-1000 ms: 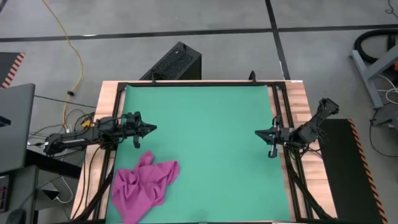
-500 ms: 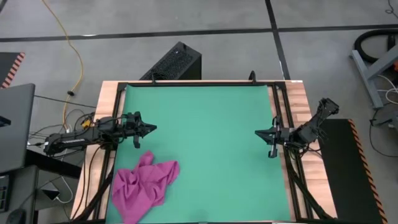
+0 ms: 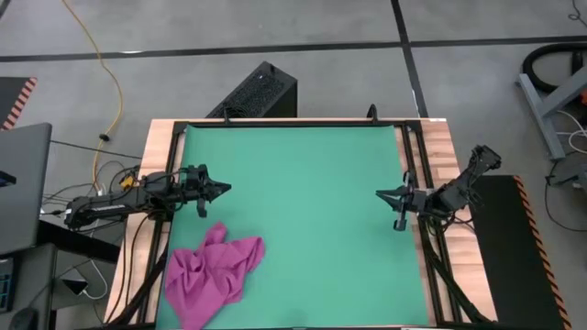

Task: Roll towel
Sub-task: Roll the pink towel

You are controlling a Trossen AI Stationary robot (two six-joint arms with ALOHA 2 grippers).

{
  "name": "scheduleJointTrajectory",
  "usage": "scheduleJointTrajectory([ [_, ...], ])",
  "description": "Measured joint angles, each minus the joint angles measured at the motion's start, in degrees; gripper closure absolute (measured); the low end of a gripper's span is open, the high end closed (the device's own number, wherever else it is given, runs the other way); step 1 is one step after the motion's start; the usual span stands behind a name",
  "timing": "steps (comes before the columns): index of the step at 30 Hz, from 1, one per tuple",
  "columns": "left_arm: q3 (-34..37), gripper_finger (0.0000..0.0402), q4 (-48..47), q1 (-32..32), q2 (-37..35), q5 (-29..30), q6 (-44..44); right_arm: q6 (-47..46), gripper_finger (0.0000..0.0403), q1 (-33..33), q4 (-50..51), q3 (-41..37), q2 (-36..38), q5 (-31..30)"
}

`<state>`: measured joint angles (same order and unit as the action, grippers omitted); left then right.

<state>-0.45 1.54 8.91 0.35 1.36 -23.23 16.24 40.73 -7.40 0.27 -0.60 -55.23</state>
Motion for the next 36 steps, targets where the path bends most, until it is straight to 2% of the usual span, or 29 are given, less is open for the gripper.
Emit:
scheduleJointTrajectory([
  [4, -0.1, 0.0401, 0.5, 0.0, 0.0, 2.6, 1.0, -5.7, 0.0355, 0.0, -0.1, 0.0, 0.0, -0.1],
  [9, -0.3, 0.0401, 0.0, 0.0, 0.0, 3.4, -7.5, -7.6, 0.0355, -0.8, -1.8, 0.0, 0.1, 0.1],
  [12, -0.2, 0.0401, 2.2, 0.0, 0.1, 6.2, -12.7, -10.5, 0.0355, -1.7, -5.4, 0.5, 0.1, 1.2],
  [17, -2.0, 0.0394, 9.7, -0.5, 0.1, -1.1, -17.0, -6.1, 0.0355, -3.5, -11.2, 3.7, -0.9, 12.1],
  [19, -3.4, 0.0386, 15.3, -1.6, 0.1, -2.3, -17.4, -5.8, 0.0355, -4.5, -12.2, 5.0, -3.3, 13.8],
  [21, -5.9, 0.0376, 19.1, -3.2, 1.1, -2.2, -14.7, -5.4, 0.0355, -5.7, -11.7, 6.7, -7.0, 14.8],
  [23, -9.6, 0.0367, 18.3, -5.0, 3.4, -1.2, -9.7, -5.4, 0.0354, -6.9, -12.0, 9.0, -11.8, 15.5],
  [26, -17.2, 0.0356, 11.9, -8.1, 9.7, 1.5, -3.6, -5.7, 0.0347, -9.2, -11.8, 13.3, -21.3, 17.2],
  [29, -26.4, 0.0349, -0.3, -11.2, 19.3, 6.1, 1.6, -6.3, 0.0328, -11.7, -10.5, 20.0, -32.5, 20.0],
  [33, -39.6, 0.0338, -25.0, -14.1, 34.1, 15.6, 4.3, -6.6, 0.0285, -14.7, -6.5, 29.6, -48.1, 22.9],
  [36, -48.1, 0.0331, -45.2, -15.4, 45.0, 18.4, -2.1, -7.4, 0.0244, -16.5, -4.0, 35.9, -58.3, 26.6],
])
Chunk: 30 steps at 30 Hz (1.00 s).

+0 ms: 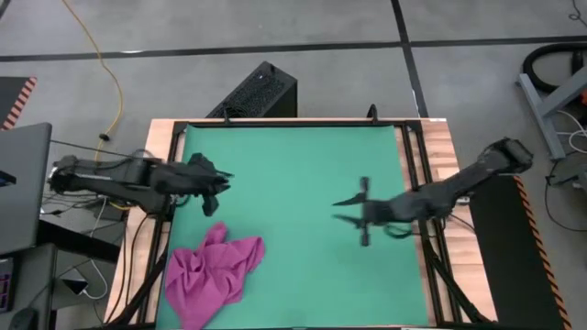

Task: Roll towel
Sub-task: Roll the pink towel

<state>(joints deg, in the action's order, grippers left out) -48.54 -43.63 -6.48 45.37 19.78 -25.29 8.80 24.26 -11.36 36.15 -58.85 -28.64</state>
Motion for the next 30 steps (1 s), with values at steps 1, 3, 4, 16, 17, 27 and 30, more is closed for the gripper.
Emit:
scheduleJointTrajectory([
  [1, -2.0, 0.0329, -5.5, -0.5, 3.2, -0.2, -3.3, 0.0, 0.0231, -0.3, 1.7, 1.8, -2.7, 1.6],
  [3, -4.7, 0.0328, -13.5, -1.9, 8.3, -0.7, -9.6, -1.3, 0.0209, -0.9, 2.1, 5.8, -7.1, 5.6],
  [4, -5.2, 0.0328, -15.6, -3.0, 10.3, -1.0, -12.1, -2.0, 0.0201, -0.9, 2.1, 7.5, -9.0, 7.3],
  [16, -1.9, 0.0328, -19.4, -27.5, 16.6, 0.1, -43.5, -5.8, 0.019, -0.4, 6.0, 12.3, -19.3, 11.0],
  [17, -1.8, 0.0328, -19.6, -29.9, 16.6, 0.2, -46.2, -5.8, 0.019, -0.4, 6.0, 12.3, -19.3, 11.0],
  [27, -1.8, 0.0329, -20.3, -44.2, 25.9, 0.1, -68.2, -5.9, 0.019, -0.8, 4.8, 12.3, -19.2, 10.9],
  [30, -1.8, 0.0329, -20.0, -45.0, 30.6, -4.0, -68.4, -5.9, 0.0191, -0.8, 4.9, 12.3, -19.2, 10.9],
])
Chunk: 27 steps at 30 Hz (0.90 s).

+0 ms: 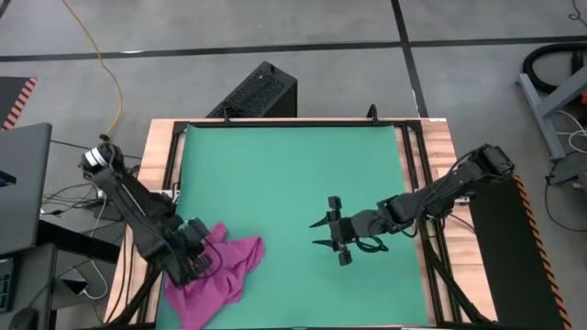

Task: Roll towel
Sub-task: Roll the pink towel

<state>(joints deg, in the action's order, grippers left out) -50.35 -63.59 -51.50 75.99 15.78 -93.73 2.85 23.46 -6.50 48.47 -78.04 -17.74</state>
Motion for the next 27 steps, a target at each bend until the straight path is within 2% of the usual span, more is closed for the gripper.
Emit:
scheduleJointTrajectory([
  [5, 0.0, 0.0329, 1.4, -0.7, 5.6, -3.7, -0.5, 0.0, 0.0191, 0.0, 0.0, 0.0, 0.0, 0.0],
  [11, 0.0, 0.0329, 1.9, -0.7, 7.6, -7.9, 0.0, 0.5, 0.0191, -0.4, 0.3, 0.0, 0.0, -0.1],
  [13, -0.8, 0.0329, 1.9, -0.6, 6.7, -7.5, -0.6, 0.6, 0.0191, -0.8, 0.5, 0.0, 0.0, -0.1],
  [20, -5.4, 0.0325, -0.8, -0.5, -2.5, 0.8, -2.5, 0.6, 0.0191, -2.6, 0.7, 0.0, 0.0, -0.3],
  [24, -4.7, 0.0315, -1.8, -0.5, -5.4, 1.5, -4.3, 0.6, 0.0191, -2.6, 1.2, 0.0, 0.0, -0.3],
  [27, -4.0, 0.03, 0.0, -0.6, -4.4, 1.5, -0.9, 0.6, 0.0191, -2.6, 2.0, 0.0, 0.0, -0.3],
])
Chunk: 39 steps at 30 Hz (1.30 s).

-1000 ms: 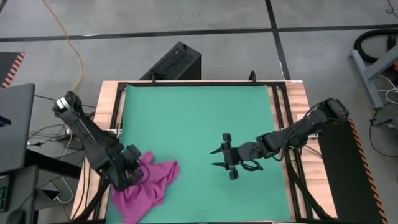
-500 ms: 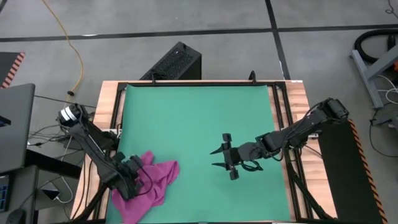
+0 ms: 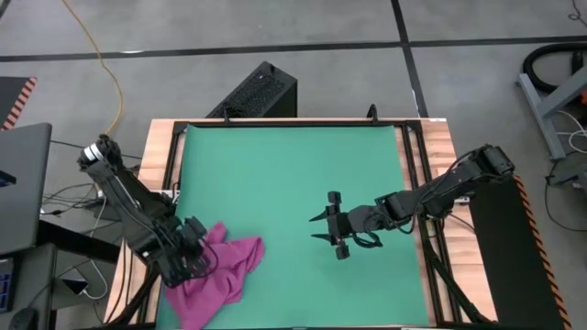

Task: Roll towel
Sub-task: Roll the pink towel

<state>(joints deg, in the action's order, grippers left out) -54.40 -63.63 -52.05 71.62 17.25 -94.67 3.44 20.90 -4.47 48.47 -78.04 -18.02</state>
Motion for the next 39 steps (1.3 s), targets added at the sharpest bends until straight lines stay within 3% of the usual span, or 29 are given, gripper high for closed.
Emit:
scheduleJointTrajectory([
  [6, 2.2, 0.0247, 9.8, 0.0, 4.7, -2.4, 6.7, -0.3, 0.0191, 0.1, 1.2, 0.0, 0.0, 0.1],
  [14, 2.3, 0.0189, 6.4, 0.0, 11.0, -6.4, 2.6, -0.5, 0.0191, 0.1, 1.1, 0.0, 0.0, 0.3],
  [26, 0.5, 0.0187, 1.0, 0.7, 10.0, -6.5, 4.4, -0.5, 0.0191, -0.1, 1.0, 0.0, 0.0, 0.3],
  [35, 4.8, 0.0187, 6.9, 0.7, 10.0, -12.8, 5.5, -0.6, 0.0191, 0.1, 1.0, 0.0, 0.0, 0.3],
  [39, 6.2, 0.0221, 8.7, 0.7, 10.0, -14.0, 3.8, -0.6, 0.0191, 0.1, 1.0, 0.0, 0.0, 0.3],
])
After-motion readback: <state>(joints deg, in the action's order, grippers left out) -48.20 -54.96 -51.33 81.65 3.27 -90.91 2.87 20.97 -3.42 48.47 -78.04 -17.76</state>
